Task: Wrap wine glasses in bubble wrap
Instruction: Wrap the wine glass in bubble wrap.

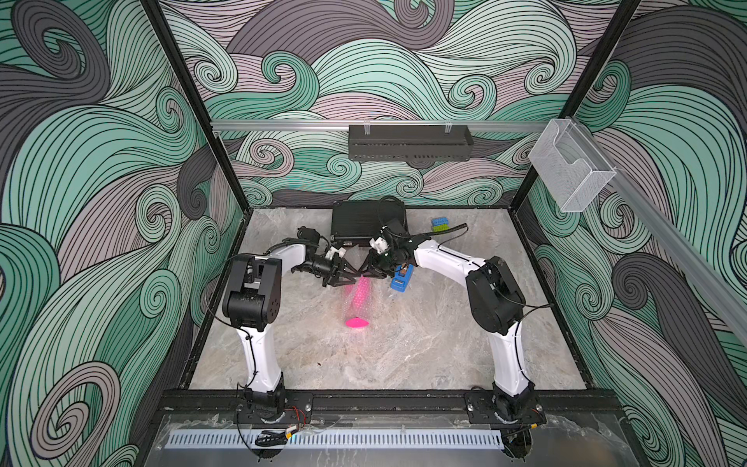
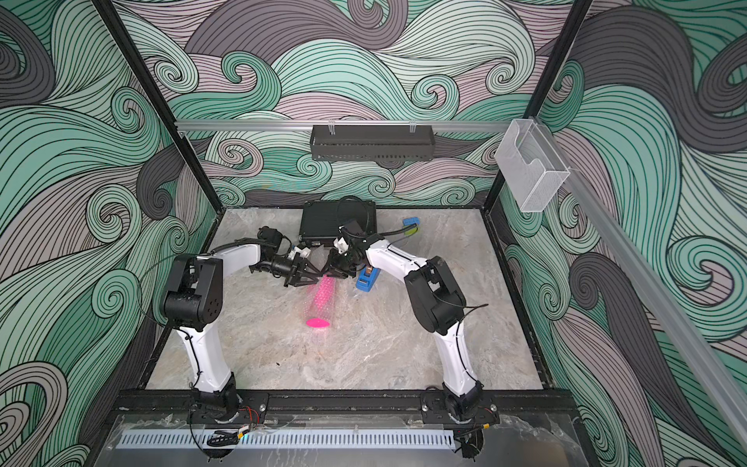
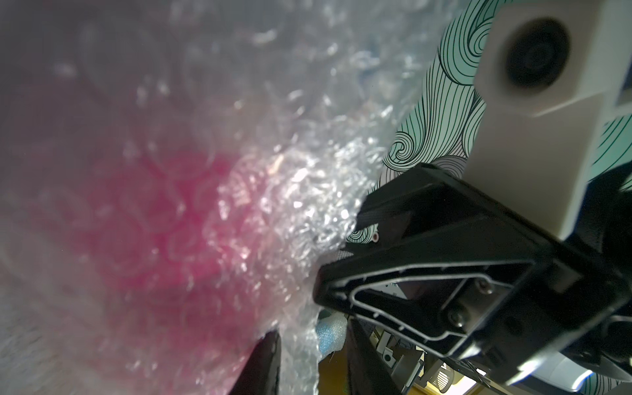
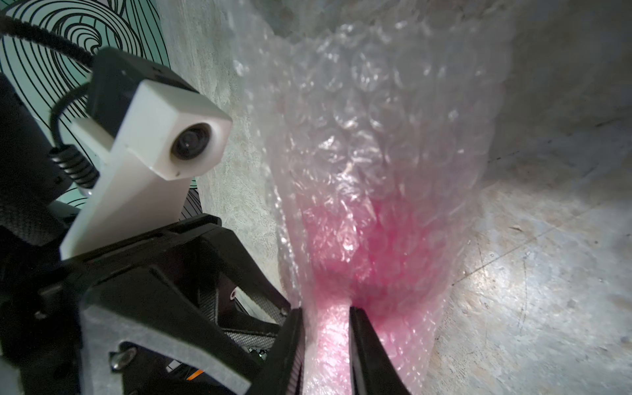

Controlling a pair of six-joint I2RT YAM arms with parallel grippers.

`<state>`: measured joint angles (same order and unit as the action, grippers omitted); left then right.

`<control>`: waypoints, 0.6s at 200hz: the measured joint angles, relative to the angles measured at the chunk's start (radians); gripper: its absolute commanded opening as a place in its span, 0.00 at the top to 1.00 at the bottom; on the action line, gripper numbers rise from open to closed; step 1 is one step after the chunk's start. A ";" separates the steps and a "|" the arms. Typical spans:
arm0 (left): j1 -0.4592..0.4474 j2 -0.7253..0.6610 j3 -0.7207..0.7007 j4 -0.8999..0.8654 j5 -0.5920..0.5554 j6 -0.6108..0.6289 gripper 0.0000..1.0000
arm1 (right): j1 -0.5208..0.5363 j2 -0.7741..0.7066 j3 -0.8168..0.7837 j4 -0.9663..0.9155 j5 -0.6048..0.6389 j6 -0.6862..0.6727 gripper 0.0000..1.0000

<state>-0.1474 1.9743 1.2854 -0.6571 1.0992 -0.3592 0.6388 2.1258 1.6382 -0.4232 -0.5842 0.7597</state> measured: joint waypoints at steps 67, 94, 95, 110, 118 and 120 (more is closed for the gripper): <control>0.000 0.003 0.003 -0.001 0.004 0.000 0.67 | 0.002 0.002 0.000 -0.018 0.000 -0.013 1.00; 0.000 0.002 0.003 0.000 0.005 -0.003 0.66 | 0.003 0.002 -0.001 -0.018 0.000 -0.019 1.00; 0.000 0.002 0.003 0.000 0.005 -0.003 0.66 | 0.003 0.002 -0.001 -0.018 0.000 -0.019 1.00; 0.000 -0.005 0.003 0.000 0.002 -0.008 0.61 | 0.003 0.002 -0.001 -0.018 -0.001 -0.020 1.00; -0.002 -0.016 0.002 -0.001 -0.008 -0.009 0.59 | 0.003 0.002 -0.001 -0.018 -0.002 -0.021 1.00; -0.002 -0.018 0.001 -0.001 -0.011 -0.012 0.58 | 0.003 0.002 -0.001 -0.018 -0.002 -0.021 1.00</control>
<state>-0.1493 1.9560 1.2865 -0.6582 1.0878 -0.3710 0.6418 2.1277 1.6375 -0.4408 -0.5861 0.7383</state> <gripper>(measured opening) 0.386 0.048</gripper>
